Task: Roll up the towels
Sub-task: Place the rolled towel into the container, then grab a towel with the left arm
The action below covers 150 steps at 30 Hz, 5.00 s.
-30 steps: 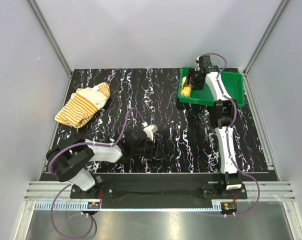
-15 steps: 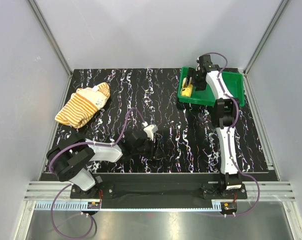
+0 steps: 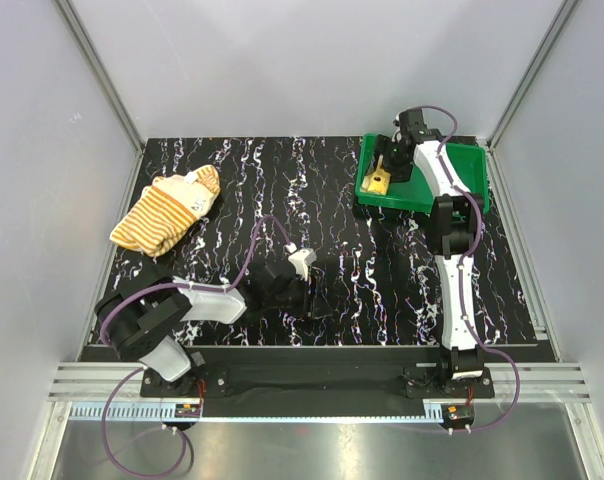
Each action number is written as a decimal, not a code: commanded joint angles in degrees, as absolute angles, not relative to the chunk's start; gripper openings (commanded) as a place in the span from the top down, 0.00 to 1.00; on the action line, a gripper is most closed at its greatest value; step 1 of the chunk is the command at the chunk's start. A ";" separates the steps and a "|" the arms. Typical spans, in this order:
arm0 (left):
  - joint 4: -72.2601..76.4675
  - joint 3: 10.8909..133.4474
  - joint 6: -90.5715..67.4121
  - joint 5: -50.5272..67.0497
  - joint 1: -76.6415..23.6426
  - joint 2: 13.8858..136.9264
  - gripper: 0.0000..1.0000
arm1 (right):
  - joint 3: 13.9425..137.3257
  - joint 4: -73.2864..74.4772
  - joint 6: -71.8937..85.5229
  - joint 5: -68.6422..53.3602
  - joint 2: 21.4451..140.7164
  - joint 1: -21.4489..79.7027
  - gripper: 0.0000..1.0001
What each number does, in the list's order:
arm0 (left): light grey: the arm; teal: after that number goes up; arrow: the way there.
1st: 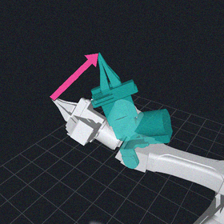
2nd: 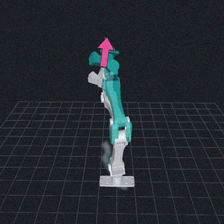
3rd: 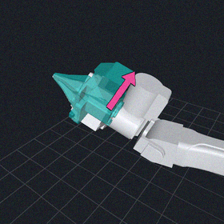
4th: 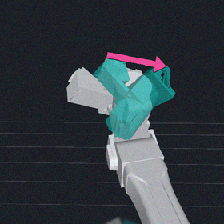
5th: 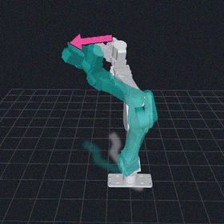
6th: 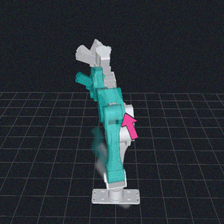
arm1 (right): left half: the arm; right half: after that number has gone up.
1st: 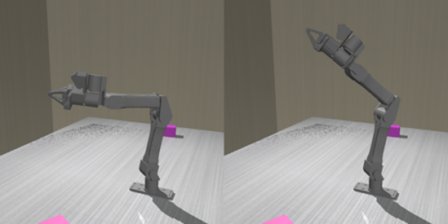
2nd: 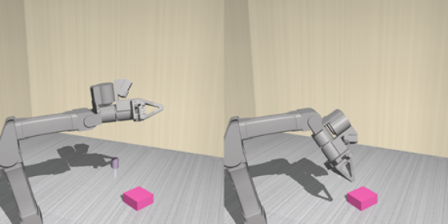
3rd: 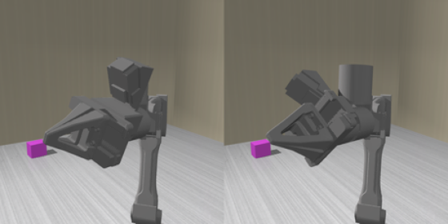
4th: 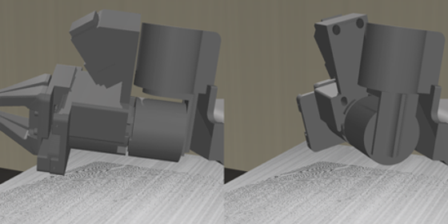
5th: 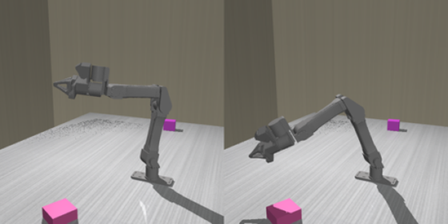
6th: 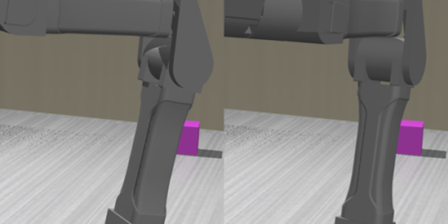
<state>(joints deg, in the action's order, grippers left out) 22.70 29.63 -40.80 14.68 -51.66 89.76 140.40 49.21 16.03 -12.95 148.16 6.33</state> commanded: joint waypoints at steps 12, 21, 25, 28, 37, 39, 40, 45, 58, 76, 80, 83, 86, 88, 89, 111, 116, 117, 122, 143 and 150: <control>13.80 28.56 -38.76 12.92 -51.50 93.51 0.47 | 137.98 42.98 19.95 -16.08 143.08 8.00 0.53; 13.62 28.83 -38.85 13.01 -51.50 93.87 0.47 | 135.10 39.38 22.41 -15.65 145.72 8.61 0.69; 13.45 28.92 -38.76 13.01 -51.50 93.96 0.47 | 134.30 39.64 22.68 -14.42 147.13 8.96 0.72; 13.36 29.09 -38.76 13.01 -51.50 93.87 0.47 | 133.94 40.25 22.68 -12.57 148.01 9.40 0.73; 13.18 29.18 -38.85 12.92 -51.50 94.04 0.48 | 138.25 45.52 19.69 -7.56 150.91 11.60 0.64; 13.18 29.18 -38.76 12.83 -51.50 94.04 0.48 | 138.34 46.75 19.25 -6.16 150.03 11.60 0.58; 13.10 29.09 -38.76 12.83 -51.50 93.96 0.48 | 138.17 46.93 19.16 -5.72 149.68 11.60 0.50; 13.01 29.09 -38.76 12.57 -51.50 94.04 0.48 | 136.41 47.99 17.58 -3.25 145.55 11.60 0.39; 12.39 29.71 -38.76 12.30 -51.50 94.57 0.48 | 132.98 48.69 17.05 -3.78 136.94 11.60 0.30; 12.04 29.71 -38.76 12.22 -51.59 94.75 0.50 | 128.96 46.25 17.40 -3.86 133.26 11.60 0.31; 10.64 29.53 -39.03 11.52 -51.50 90.99 0.51 | 123.41 42.89 18.02 -5.09 127.37 11.69 0.31; 6.26 31.80 -38.50 8.20 -51.50 84.50 0.50 | 118.75 41.66 17.49 -5.98 120.96 11.60 0.31; -4.72 38.89 -36.92 1.26 -50.54 79.11 0.45 | 113.04 40.43 17.23 -6.15 112.52 11.60 0.30; -12.37 42.78 -36.30 -1.48 -47.56 77.61 0.43 | 108.84 40.08 17.40 -7.02 106.48 11.60 0.29; -14.22 44.46 -35.95 -2.89 -46.07 76.56 0.42 | 107.42 40.08 17.58 -7.64 104.61 11.60 0.29; -24.43 56.42 -40.95 1.32 17.22 82.26 0.27 | 71.37 34.18 25.40 -14.26 80.77 22.41 0.22; -25.66 58.71 -41.92 0.18 20.82 84.90 0.27 | 69.79 34.98 24.70 -10.81 81.82 22.24 0.21; -26.45 59.32 -41.84 -1.91 21.18 85.16 0.27 | 69.79 35.07 24.52 -10.90 82.09 22.24 0.21; -26.90 59.33 -43.24 -4.31 24.51 87.10 0.27 | 69.87 35.51 23.47 -9.84 83.84 22.24 0.20; -19.60 59.06 -47.20 -7.37 32.26 93.08 0.25 | 65.39 37.62 23.11 -14.14 81.03 21.71 0.20; -20.48 63.19 -47.73 -6.07 34.54 98.08 0.25 | 65.21 38.06 22.24 -14.33 81.47 21.71 0.20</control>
<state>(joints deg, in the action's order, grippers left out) -22.76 60.03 -46.76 -5.32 32.88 96.53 65.12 38.00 23.31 -13.21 82.89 21.98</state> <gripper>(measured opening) 0.745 0.804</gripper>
